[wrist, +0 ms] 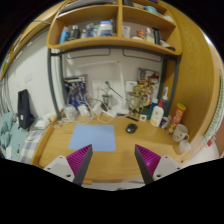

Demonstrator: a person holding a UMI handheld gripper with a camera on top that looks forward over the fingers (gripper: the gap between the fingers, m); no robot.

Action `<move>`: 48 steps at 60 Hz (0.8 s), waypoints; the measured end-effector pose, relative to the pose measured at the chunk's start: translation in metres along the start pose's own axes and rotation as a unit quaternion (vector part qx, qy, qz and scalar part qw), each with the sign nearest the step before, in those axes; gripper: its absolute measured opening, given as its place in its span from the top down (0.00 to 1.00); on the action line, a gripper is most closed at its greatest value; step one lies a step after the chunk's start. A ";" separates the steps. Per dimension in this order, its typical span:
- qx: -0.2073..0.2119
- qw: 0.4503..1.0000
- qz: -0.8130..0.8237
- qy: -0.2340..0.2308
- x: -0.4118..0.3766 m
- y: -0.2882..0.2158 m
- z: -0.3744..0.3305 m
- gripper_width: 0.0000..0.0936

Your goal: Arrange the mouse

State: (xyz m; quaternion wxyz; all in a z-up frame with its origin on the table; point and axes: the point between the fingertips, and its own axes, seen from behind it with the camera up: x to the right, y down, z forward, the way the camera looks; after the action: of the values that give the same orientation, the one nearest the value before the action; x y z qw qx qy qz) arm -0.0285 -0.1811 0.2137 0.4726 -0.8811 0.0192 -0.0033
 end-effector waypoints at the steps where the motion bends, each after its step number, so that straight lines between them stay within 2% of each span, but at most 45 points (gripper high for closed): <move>1: -0.003 1.000 0.001 0.005 0.009 0.006 0.007 0.08; 8: -0.028 0.999 0.012 0.030 0.060 0.030 0.046 0.09; 18: -0.064 0.997 0.012 0.032 0.098 0.055 0.116 0.11; 29: -0.099 0.995 0.016 0.011 0.115 0.064 0.196 0.10; 48: -0.128 0.992 0.002 -0.024 0.119 0.042 0.309 0.10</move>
State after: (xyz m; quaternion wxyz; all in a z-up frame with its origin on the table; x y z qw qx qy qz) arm 0.0961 0.0483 0.0060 0.3565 -0.9340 0.0095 0.0214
